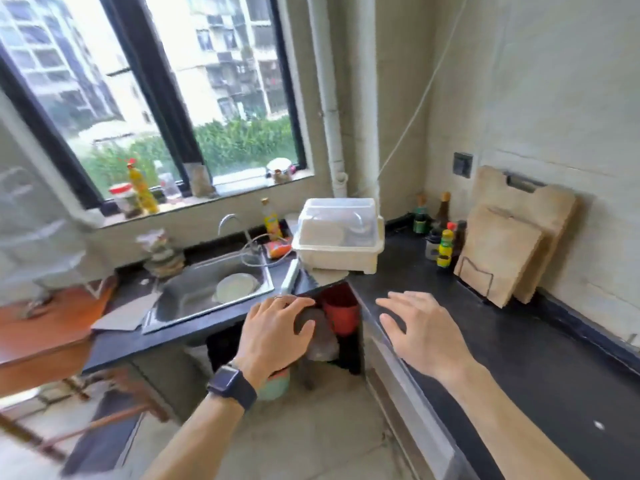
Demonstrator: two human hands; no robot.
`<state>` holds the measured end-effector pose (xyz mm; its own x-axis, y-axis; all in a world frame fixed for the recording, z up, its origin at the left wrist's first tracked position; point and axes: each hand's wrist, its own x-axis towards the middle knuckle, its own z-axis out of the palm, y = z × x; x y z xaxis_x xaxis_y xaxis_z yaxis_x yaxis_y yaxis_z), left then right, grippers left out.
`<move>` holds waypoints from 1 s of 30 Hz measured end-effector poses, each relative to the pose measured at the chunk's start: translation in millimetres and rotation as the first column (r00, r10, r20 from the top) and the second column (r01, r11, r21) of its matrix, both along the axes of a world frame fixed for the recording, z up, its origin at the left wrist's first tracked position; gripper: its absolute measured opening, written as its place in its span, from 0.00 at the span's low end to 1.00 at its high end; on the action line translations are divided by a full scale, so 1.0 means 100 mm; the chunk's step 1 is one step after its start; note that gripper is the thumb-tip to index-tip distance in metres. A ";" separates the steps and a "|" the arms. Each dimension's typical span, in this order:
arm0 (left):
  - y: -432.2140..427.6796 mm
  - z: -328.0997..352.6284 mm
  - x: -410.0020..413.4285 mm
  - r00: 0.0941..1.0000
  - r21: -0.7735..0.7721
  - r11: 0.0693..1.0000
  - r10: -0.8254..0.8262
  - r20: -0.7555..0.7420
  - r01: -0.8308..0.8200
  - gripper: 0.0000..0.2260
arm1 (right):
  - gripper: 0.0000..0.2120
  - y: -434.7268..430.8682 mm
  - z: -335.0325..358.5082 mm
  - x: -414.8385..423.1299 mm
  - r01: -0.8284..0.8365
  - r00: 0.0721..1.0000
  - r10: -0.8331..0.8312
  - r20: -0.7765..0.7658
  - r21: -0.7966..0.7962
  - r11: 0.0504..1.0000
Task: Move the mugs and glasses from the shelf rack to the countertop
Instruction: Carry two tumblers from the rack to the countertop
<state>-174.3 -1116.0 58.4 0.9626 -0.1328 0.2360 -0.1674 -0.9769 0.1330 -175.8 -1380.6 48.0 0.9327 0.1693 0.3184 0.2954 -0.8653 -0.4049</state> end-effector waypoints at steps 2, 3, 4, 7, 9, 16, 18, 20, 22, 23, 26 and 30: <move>0.55 0.16 -0.20 0.993 -0.009 0.994 0.107 0.040 -0.107 0.19 | 0.16 0.58 0.18 0.04 -0.093 0.994 0.094 0.058 -0.014 0.996; 0.84 0.22 -0.31 0.985 -0.018 0.987 0.163 0.053 -0.162 0.19 | 0.15 0.88 0.27 0.04 -0.140 0.986 0.141 0.084 -0.020 0.990; 1.13 0.27 -0.43 0.975 -0.030 0.976 0.216 0.061 -0.214 0.19 | 0.15 1.19 0.34 0.04 -0.186 0.977 0.188 0.102 -0.029 0.982; 1.97 0.42 -0.80 0.933 -0.069 0.936 0.350 0.088 -0.344 0.18 | 0.16 2.09 0.52 0.01 -0.313 0.942 0.317 0.112 -0.059 0.948; 2.51 0.50 -1.04 0.899 -0.089 0.905 0.424 0.108 -0.416 0.18 | 0.17 2.68 0.61 -0.04 -0.389 0.910 0.395 0.127 -0.074 0.918; 4.42 0.69 -1.61 0.803 -0.097 0.817 0.576 0.151 -0.568 0.19 | 0.18 4.78 0.77 -0.16 -0.549 0.817 0.556 0.154 -0.089 0.831; 4.93 0.75 -1.69 0.780 -0.093 0.795 0.606 0.153 -0.599 0.20 | 0.18 5.32 0.83 -0.17 -0.577 0.794 0.584 0.167 -0.093 0.811; 5.37 0.81 -1.75 0.761 -0.088 0.774 0.632 0.144 -0.627 0.21 | 0.18 5.77 0.91 -0.17 -0.598 0.778 0.604 0.171 -0.092 0.796; 5.74 0.89 -1.80 0.747 -0.094 0.759 0.651 0.136 -0.644 0.22 | 0.18 6.15 1.00 -0.14 -0.609 0.768 0.615 0.178 -0.094 0.787; 5.92 0.93 -1.81 0.742 -0.094 0.754 0.656 0.136 -0.650 0.22 | 0.18 6.32 1.05 -0.12 -0.612 0.764 0.618 0.186 -0.093 0.785; 6.42 1.01 -1.78 0.720 -0.096 0.734 0.679 0.144 -0.673 0.21 | 0.18 6.80 1.17 -0.03 -0.627 0.749 0.629 0.209 -0.087 0.774; 6.96 1.02 -1.63 0.700 -0.079 0.712 0.701 0.134 -0.698 0.20 | 0.18 7.37 1.24 0.20 -0.635 0.742 0.636 0.212 -0.083 0.768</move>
